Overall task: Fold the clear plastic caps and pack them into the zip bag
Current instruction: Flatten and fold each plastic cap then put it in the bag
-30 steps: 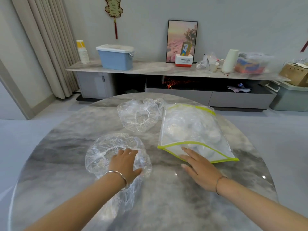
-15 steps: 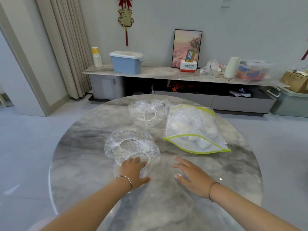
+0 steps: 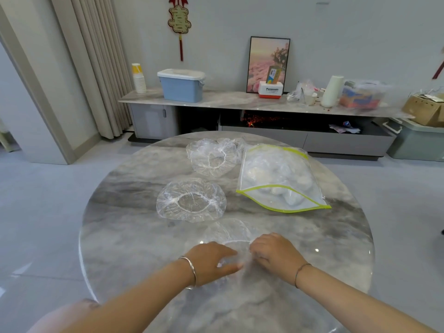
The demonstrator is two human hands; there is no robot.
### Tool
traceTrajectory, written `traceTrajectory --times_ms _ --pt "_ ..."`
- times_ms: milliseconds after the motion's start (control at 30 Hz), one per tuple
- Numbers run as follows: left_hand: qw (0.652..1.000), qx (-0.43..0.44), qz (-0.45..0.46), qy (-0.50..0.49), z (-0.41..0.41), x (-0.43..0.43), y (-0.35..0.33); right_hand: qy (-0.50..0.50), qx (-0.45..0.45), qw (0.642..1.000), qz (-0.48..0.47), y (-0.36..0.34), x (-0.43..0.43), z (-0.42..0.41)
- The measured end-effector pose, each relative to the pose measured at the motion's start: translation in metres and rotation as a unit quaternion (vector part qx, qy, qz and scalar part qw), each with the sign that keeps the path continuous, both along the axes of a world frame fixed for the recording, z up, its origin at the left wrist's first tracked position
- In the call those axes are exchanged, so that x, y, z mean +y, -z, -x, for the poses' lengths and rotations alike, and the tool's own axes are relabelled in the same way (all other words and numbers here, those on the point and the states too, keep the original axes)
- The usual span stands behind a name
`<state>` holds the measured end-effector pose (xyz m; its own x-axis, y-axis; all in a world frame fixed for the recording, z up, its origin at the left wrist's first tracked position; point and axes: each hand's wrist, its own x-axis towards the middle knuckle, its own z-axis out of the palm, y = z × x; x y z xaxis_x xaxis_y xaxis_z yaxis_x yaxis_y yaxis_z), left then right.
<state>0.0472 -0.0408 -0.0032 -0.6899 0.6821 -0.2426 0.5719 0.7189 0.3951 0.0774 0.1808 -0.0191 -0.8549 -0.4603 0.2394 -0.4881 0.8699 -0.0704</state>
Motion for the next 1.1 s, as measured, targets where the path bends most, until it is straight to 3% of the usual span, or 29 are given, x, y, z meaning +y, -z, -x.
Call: traceTrajectory --times_ms 200,367,433,500,567,667,733,800,900,1000,1033,1100 --pt "0.997 -0.008 0.07 0.044 0.004 -0.023 0.006 -0.012 -0.051 0.999 0.009 0.003 0.027 -0.006" --pt "0.992 0.02 0.087 0.088 0.005 -0.027 0.02 -0.103 0.027 0.993 -0.047 0.019 0.015 -0.01" --pt "0.992 0.03 0.086 0.088 0.007 -0.028 0.02 -0.104 0.02 0.994 -0.013 0.016 0.011 -0.01" --pt "0.992 0.038 0.081 0.089 0.009 -0.03 0.017 -0.028 -0.033 0.996 0.072 0.009 0.005 -0.015" --pt "0.995 0.049 0.058 0.062 0.012 -0.03 0.014 0.074 -0.142 0.967 0.2 0.008 0.006 -0.019" --pt "0.997 0.081 0.014 -0.005 0.019 -0.03 0.013 0.182 -0.221 0.869 0.405 0.009 0.005 -0.018" --pt "0.994 0.09 -0.035 -0.06 0.022 -0.03 0.014 0.227 -0.221 0.833 0.455 0.008 0.004 -0.017" --pt "0.987 0.036 -0.095 -0.123 0.021 -0.027 0.013 0.261 -0.217 0.821 0.458 0.009 0.004 -0.017" --pt "0.967 -0.053 -0.155 -0.196 0.018 -0.023 0.015 0.292 -0.217 0.834 0.415 0.011 0.007 -0.017" --pt "0.958 -0.046 -0.118 -0.256 0.015 -0.019 0.016 0.303 -0.187 0.873 0.333 0.01 0.005 -0.018" --pt "0.956 -0.021 -0.095 -0.277 0.012 -0.017 0.014 0.302 -0.165 0.889 0.302 0.01 0.003 -0.019" --pt "0.954 0.116 -0.076 -0.266 0.011 -0.014 0.015 0.281 -0.105 0.919 0.257 0.01 0.0 -0.02"
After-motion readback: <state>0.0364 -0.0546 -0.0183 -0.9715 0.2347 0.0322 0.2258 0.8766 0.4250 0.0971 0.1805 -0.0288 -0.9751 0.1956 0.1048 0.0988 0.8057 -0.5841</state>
